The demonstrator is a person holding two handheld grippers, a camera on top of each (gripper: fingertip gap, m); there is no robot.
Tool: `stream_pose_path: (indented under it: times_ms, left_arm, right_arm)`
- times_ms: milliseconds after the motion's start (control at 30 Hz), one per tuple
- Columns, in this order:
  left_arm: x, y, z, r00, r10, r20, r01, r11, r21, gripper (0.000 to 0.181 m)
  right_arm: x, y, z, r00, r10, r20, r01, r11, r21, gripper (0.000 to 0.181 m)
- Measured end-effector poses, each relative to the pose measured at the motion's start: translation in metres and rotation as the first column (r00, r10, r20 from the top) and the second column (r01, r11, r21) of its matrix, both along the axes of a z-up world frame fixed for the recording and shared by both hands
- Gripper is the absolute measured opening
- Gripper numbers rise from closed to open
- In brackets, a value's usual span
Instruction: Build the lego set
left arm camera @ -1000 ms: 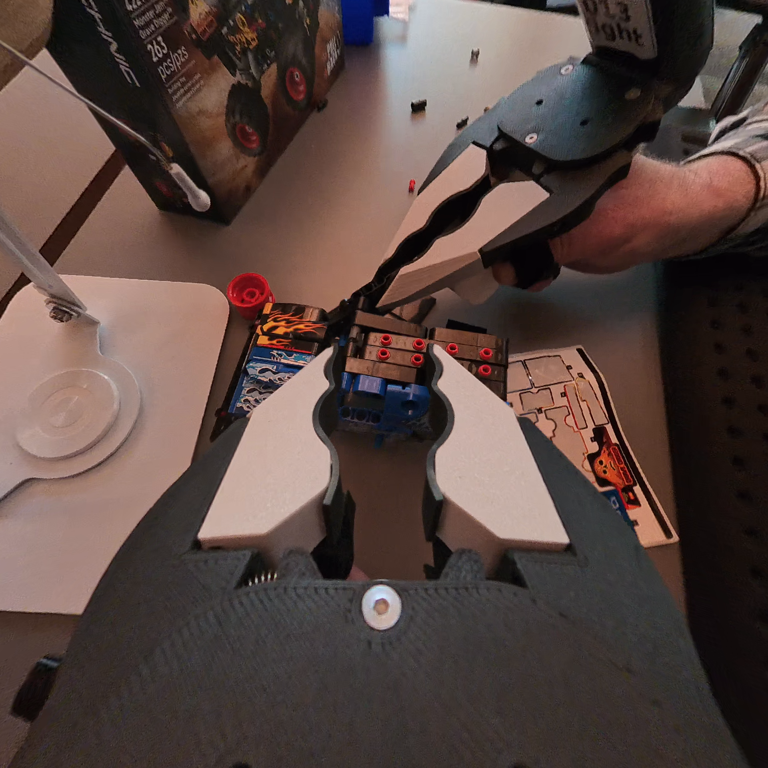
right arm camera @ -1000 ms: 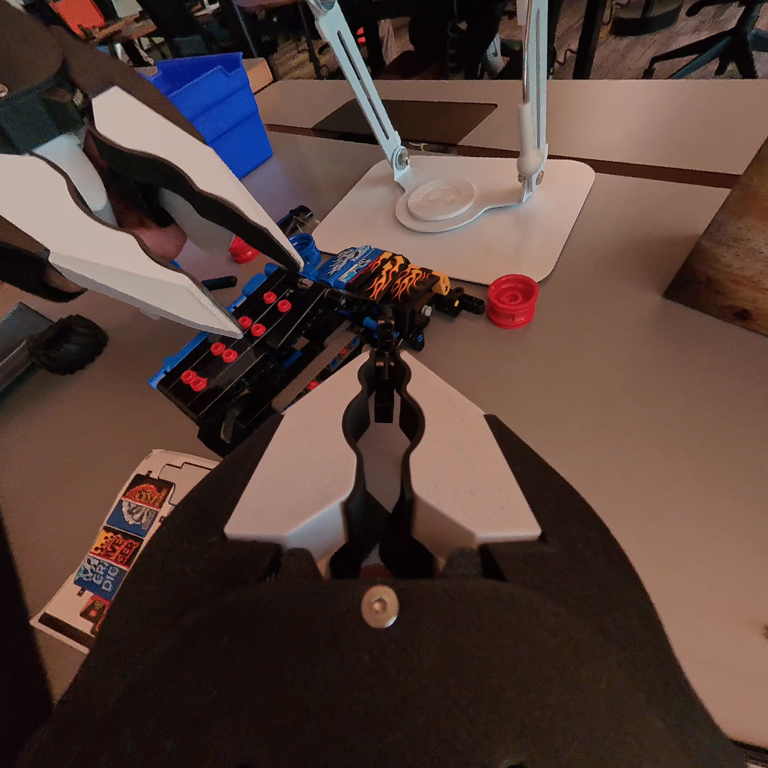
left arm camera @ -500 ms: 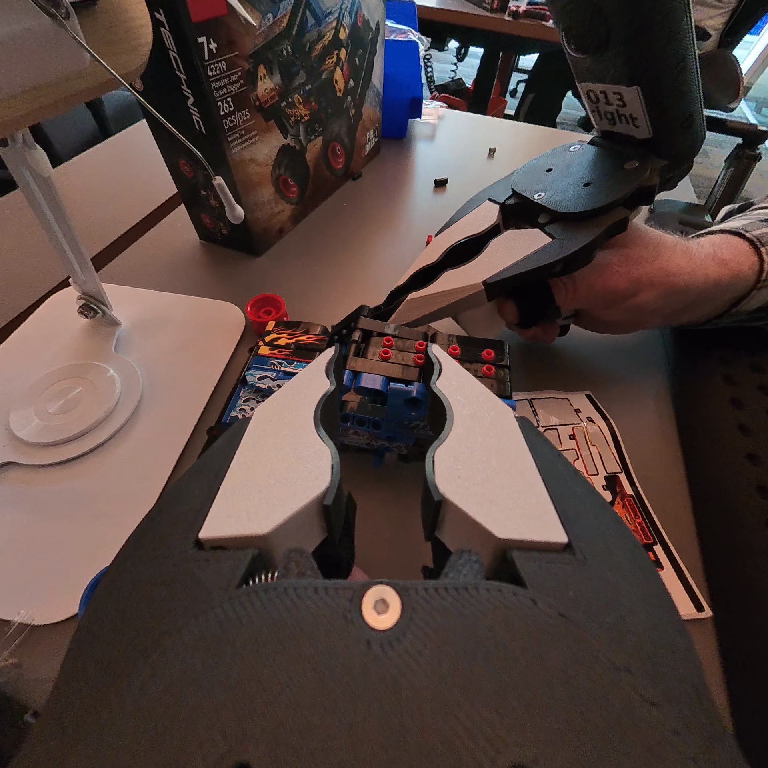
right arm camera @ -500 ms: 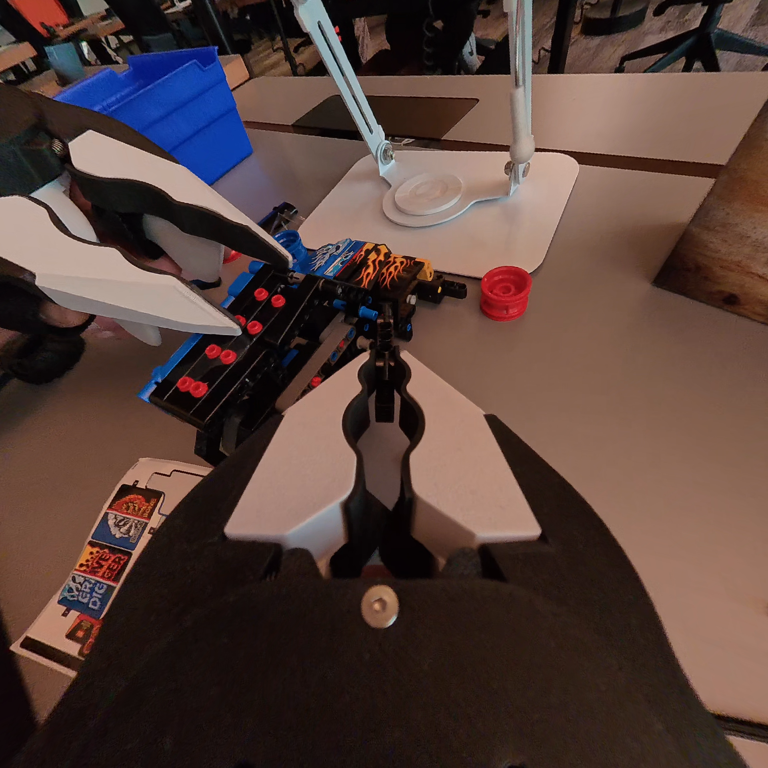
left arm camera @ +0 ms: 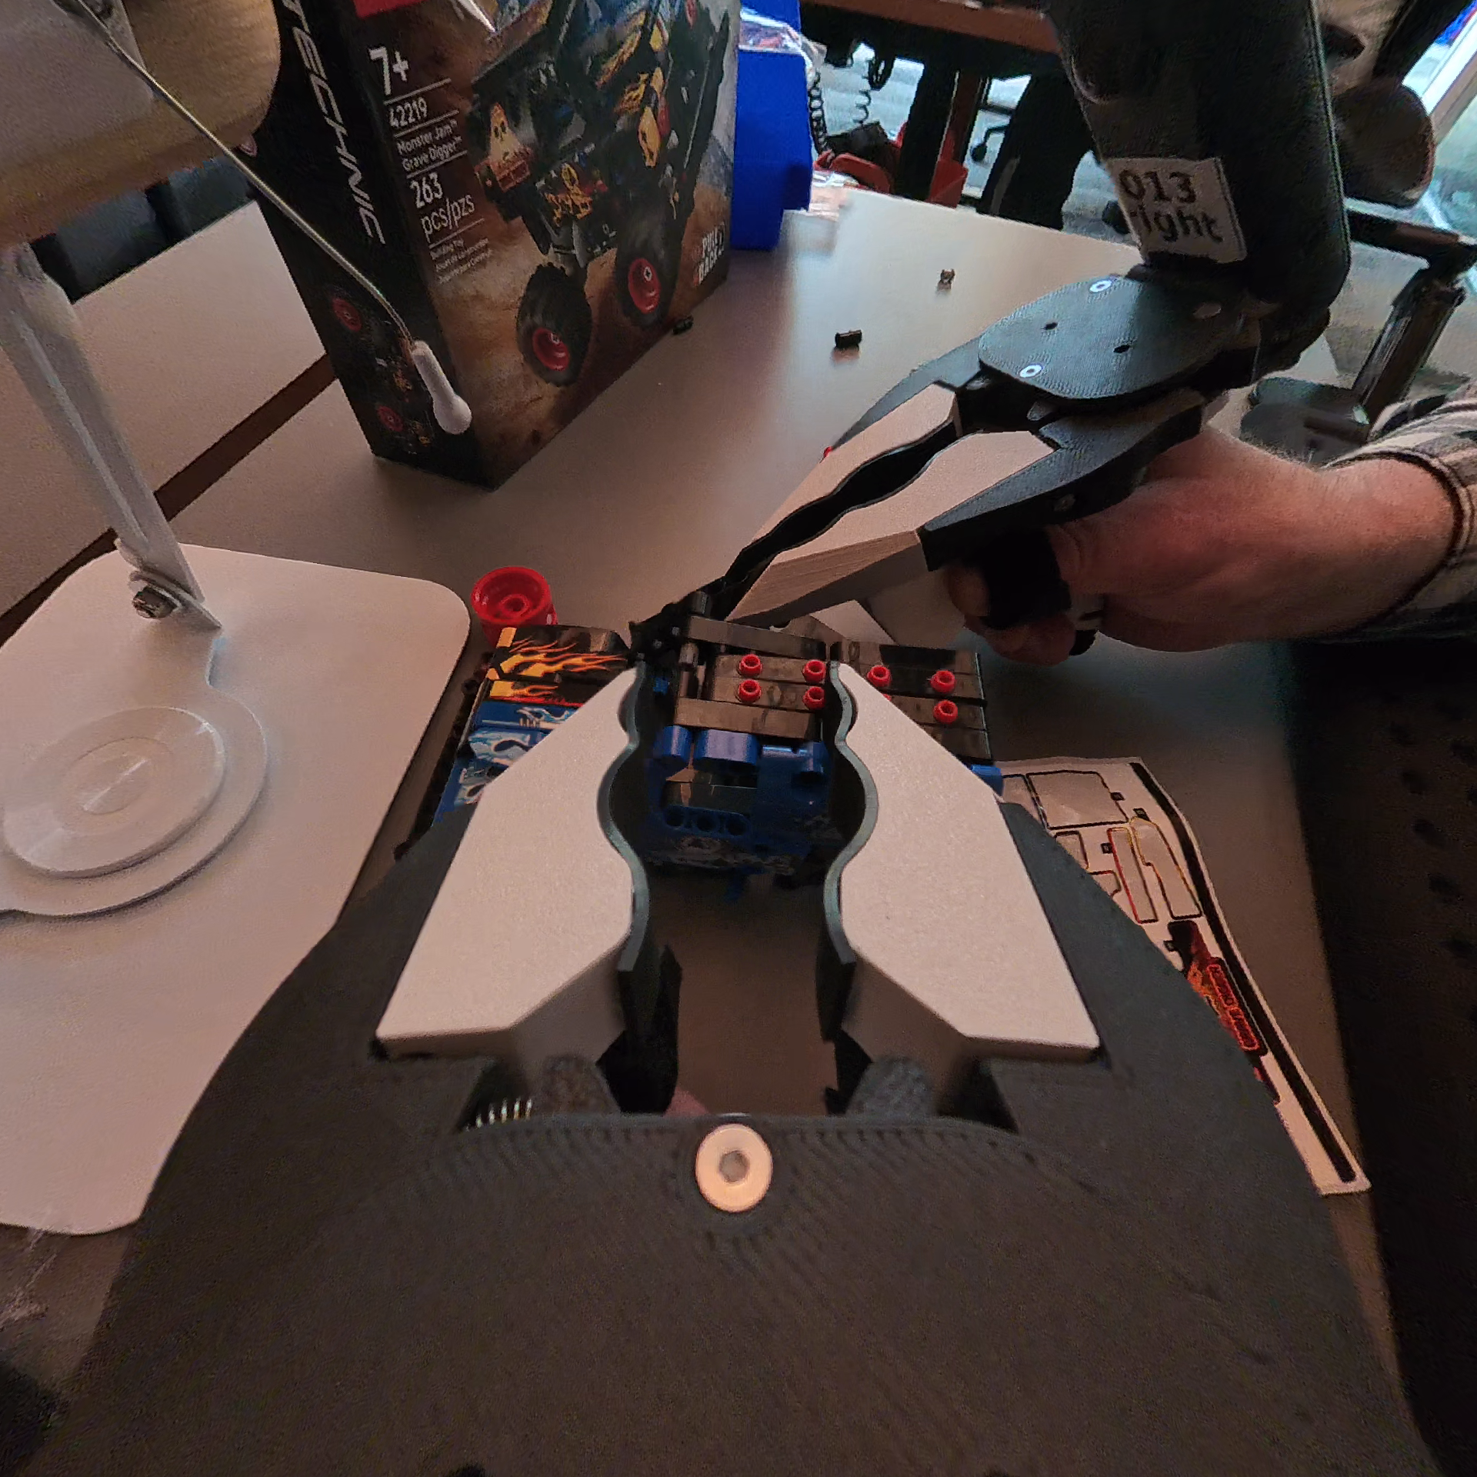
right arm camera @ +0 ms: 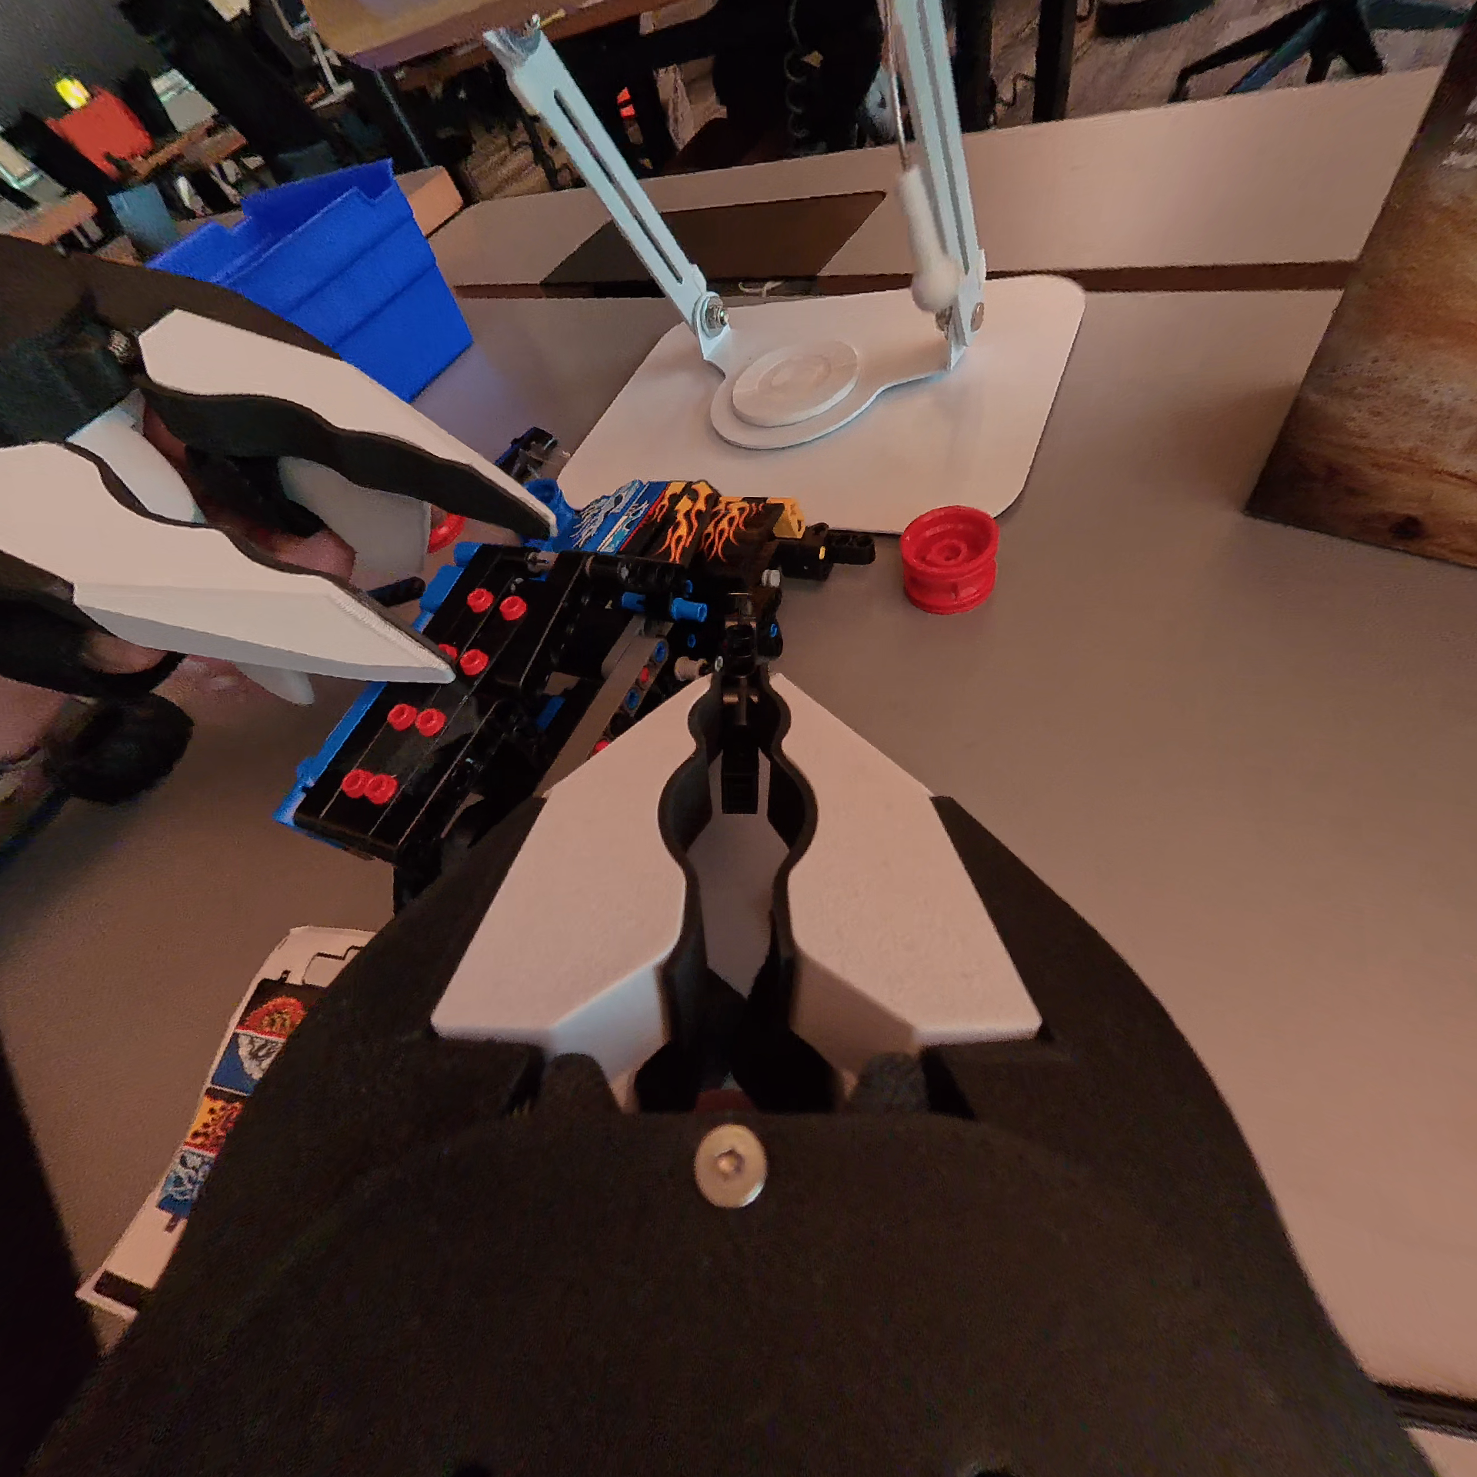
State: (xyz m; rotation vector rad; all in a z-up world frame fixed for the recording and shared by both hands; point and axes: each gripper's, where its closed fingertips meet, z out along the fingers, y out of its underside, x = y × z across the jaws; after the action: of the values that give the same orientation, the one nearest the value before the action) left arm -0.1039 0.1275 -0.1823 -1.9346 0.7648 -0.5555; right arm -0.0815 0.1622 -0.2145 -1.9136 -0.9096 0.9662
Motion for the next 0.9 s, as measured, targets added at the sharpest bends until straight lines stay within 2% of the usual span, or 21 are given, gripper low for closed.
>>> stream_pose_path:
  times_ms: [300, 733, 900]
  left_arm:
    - [0.008, 0.008, -0.001, 0.996, -0.062, -0.067, 0.057, 0.995, -0.078, 0.037]
    - [0.011, 0.007, -0.005, 0.993, -0.042, 0.112, 0.051, 0.996, -0.074, 0.039]
    - [0.009, 0.007, -0.005, 0.987, -0.051, 0.152, 0.059, 0.997, -0.046, 0.039]
  right_arm:
    - [-0.005, 0.002, 0.003, 1.000, -0.002, 0.015, 0.001, 0.999, 0.037, 0.005]
    - [-0.014, -0.004, 0.003, 0.998, 0.047, 0.040, -0.049, 0.997, 0.056, 0.005]
    - [-0.017, -0.004, 0.003, 0.995, 0.099, 0.000, -0.099, 0.995, -0.008, 0.006]
